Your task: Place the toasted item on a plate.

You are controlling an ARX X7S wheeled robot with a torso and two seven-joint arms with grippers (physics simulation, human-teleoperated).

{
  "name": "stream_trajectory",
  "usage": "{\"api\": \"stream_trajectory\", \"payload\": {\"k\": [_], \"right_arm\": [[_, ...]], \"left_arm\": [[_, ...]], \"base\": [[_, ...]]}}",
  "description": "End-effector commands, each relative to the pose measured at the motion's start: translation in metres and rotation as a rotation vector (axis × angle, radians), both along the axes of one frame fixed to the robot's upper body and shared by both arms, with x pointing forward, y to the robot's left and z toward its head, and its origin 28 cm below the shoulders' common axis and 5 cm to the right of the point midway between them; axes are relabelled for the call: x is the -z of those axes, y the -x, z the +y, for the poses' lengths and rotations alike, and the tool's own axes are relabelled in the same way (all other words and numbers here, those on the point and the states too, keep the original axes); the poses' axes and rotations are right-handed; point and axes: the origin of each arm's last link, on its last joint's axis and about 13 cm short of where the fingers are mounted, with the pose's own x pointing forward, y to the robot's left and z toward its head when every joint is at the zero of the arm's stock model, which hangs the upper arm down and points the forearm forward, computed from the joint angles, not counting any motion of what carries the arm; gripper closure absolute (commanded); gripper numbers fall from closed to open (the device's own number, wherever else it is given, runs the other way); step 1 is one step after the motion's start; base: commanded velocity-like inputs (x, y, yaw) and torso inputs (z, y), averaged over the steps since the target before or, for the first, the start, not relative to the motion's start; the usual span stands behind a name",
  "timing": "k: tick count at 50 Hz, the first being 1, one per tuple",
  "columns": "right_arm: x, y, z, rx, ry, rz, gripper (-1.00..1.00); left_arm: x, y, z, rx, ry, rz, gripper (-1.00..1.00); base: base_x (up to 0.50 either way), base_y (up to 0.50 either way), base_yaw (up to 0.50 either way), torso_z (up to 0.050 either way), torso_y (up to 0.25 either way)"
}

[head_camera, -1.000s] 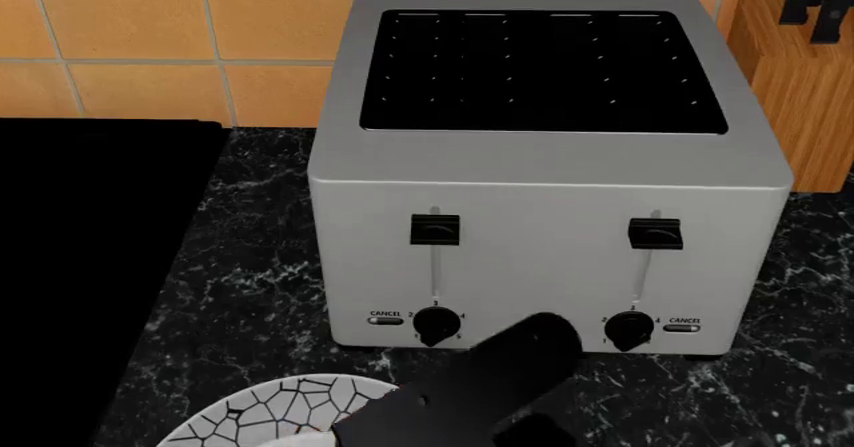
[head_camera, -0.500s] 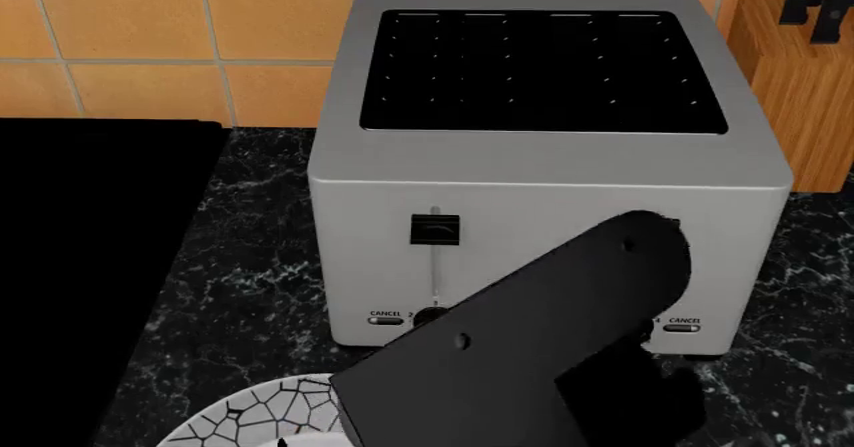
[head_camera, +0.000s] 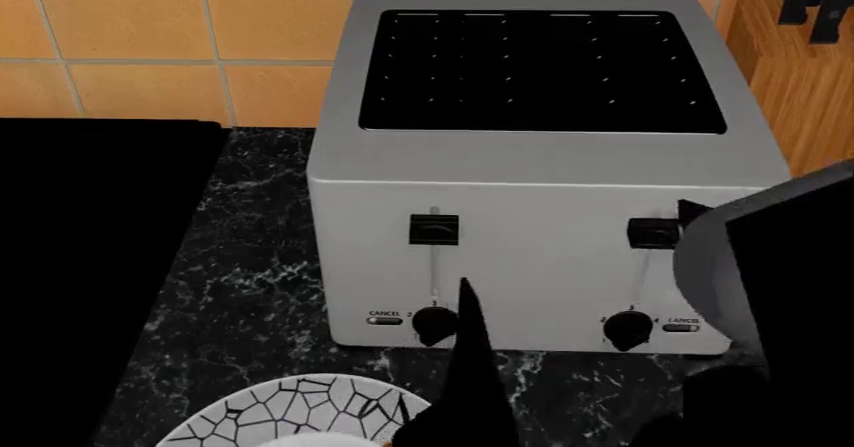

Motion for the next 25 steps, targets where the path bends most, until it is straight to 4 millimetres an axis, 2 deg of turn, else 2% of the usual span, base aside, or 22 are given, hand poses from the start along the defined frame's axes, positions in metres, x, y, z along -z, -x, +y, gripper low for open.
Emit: {"api": "stream_trajectory", "payload": {"k": [1,13,25], "right_arm": [[-0.012,0.008,-0.025,0.112,-0.045,-0.077,-1.0],[-0.02,0.012,-0.034,0.191,-0.068,-0.121,-1.0],[-0.027,0.022,-0.042,0.248,-0.073,-0.148,-1.0]], "left_arm": [[0.014,0.024,0.002,0.012,-0.056,0.054,-1.0],[0.015,0.045,0.007,0.005,-0.074,0.048,-1.0],[0.026,0.068,0.011,-0.002,-0.079,0.062,-1.0]], "base": [[0.01,0.02,0.02,0.0,0.0],[0.01,0.03,0.02,0.0,0.0],[0.0,0.01,0.0,0.0,0.0]]}}
